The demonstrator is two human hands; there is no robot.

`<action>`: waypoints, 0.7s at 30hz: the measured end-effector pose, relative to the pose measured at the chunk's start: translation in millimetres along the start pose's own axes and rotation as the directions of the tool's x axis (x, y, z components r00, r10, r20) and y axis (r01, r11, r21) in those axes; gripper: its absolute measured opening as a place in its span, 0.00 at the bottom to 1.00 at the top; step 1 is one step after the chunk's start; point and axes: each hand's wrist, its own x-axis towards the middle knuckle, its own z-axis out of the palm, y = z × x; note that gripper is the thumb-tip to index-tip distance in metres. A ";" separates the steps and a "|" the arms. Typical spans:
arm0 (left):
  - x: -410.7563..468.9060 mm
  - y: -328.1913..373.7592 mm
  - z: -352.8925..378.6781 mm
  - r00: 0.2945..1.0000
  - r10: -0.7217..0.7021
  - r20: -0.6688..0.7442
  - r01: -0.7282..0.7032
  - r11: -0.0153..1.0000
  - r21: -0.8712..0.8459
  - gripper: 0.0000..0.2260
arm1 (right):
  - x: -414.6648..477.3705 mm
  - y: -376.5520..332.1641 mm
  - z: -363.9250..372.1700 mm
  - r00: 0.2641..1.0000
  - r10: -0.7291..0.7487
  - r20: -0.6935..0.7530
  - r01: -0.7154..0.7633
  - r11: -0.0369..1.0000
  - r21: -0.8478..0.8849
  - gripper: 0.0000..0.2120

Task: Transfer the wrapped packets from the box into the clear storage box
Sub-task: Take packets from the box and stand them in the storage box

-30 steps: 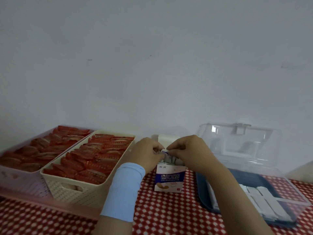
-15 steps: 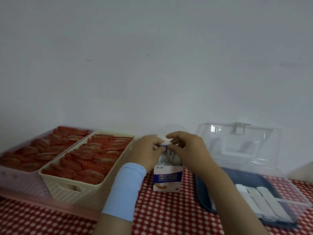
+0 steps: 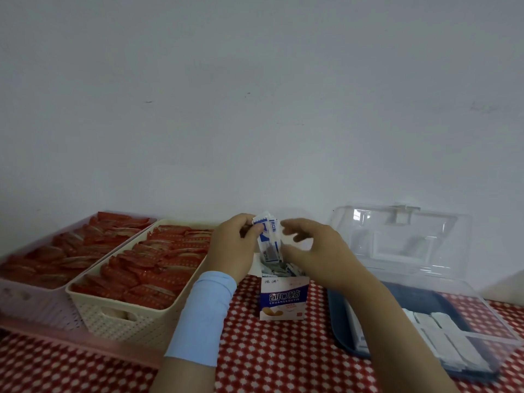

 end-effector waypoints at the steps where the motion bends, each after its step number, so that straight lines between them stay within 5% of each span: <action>1: 0.2 2.3 -0.6 1.000 0.015 0.007 -0.014 1.000 -0.011 0.06 | -0.5 -2.8 -1.2 0.999 -0.013 -0.036 0.014 0.999 0.031 0.22; 5: -1.3 9.3 1.3 1.000 0.028 0.015 -0.026 0.994 -0.106 0.06 | 0.7 -11.7 -2.6 1.000 -0.019 -0.020 0.020 0.998 0.067 0.03; 12: -1.9 20.9 -5.7 0.988 -0.134 0.080 0.156 0.860 -0.487 0.06 | -0.8 -20.6 -6.0 0.999 0.001 -0.035 0.012 0.930 0.367 0.08; 15: -3.8 21.7 -8.6 0.952 -0.159 0.262 0.297 0.691 -0.659 0.05 | -2.8 -22.5 -6.3 0.999 0.043 -0.004 -0.035 0.866 0.498 0.09; 21: -11.1 23.6 -9.0 0.904 -0.071 0.421 0.381 0.580 -0.720 0.16 | -2.9 -25.7 -2.2 0.973 0.127 0.194 -0.229 0.645 0.729 0.20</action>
